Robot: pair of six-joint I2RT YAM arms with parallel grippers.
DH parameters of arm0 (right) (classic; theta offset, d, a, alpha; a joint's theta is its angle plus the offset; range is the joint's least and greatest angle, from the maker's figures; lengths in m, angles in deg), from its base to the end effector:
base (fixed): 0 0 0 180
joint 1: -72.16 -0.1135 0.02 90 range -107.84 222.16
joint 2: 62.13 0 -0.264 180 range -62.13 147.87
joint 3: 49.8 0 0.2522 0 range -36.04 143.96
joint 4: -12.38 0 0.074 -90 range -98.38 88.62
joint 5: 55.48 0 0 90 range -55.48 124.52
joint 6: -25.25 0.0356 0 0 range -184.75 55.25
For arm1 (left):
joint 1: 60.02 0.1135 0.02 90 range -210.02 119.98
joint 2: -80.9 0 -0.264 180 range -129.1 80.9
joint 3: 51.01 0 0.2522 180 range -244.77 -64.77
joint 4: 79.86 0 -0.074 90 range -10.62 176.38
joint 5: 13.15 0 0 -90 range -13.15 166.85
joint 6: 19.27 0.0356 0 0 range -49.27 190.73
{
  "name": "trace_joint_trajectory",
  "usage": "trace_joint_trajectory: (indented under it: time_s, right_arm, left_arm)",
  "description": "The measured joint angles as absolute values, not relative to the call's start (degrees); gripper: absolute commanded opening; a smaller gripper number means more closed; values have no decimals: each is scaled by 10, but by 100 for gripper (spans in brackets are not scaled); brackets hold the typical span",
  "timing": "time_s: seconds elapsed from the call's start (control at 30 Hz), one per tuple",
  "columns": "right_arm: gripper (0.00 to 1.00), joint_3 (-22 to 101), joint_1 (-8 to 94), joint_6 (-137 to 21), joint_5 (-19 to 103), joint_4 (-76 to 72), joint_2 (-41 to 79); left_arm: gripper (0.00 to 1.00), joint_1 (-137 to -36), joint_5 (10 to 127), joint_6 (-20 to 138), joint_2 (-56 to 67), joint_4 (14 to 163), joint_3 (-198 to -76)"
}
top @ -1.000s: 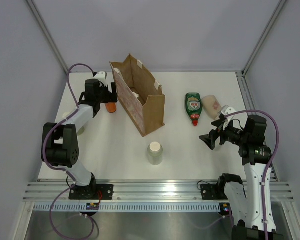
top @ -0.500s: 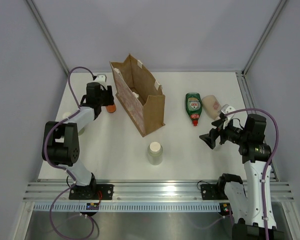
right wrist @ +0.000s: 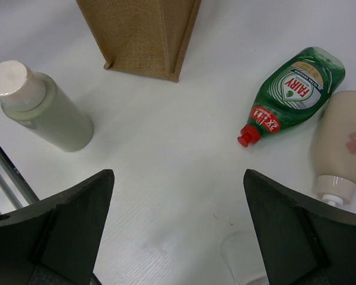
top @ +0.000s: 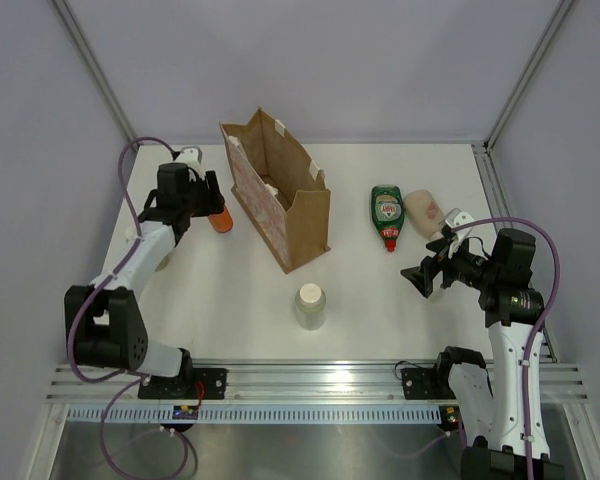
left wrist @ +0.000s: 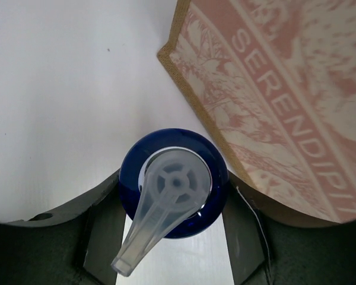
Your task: Place the personal care products into the canvas bag
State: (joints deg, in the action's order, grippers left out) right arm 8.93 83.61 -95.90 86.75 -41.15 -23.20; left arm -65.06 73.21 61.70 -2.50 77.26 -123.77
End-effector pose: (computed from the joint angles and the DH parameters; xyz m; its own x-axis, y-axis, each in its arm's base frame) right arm 0.1346 0.0015 0.3116 -0.1954 -0.2837 -0.9388 -0.7289 0.6825 -0.0546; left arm 0.3274 -0.0311 0.2687 -0.5653 -0.1074 -0.8179 0.0523 0.9848 -0.1655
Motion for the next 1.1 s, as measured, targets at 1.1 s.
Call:
trace_joint_trajectory:
  time_s: [1.1]
  right_arm:
    - [99,89,839,-961,883,-417,-240]
  left_arm:
    - [2,-810,632,354,-64,599,-1627]
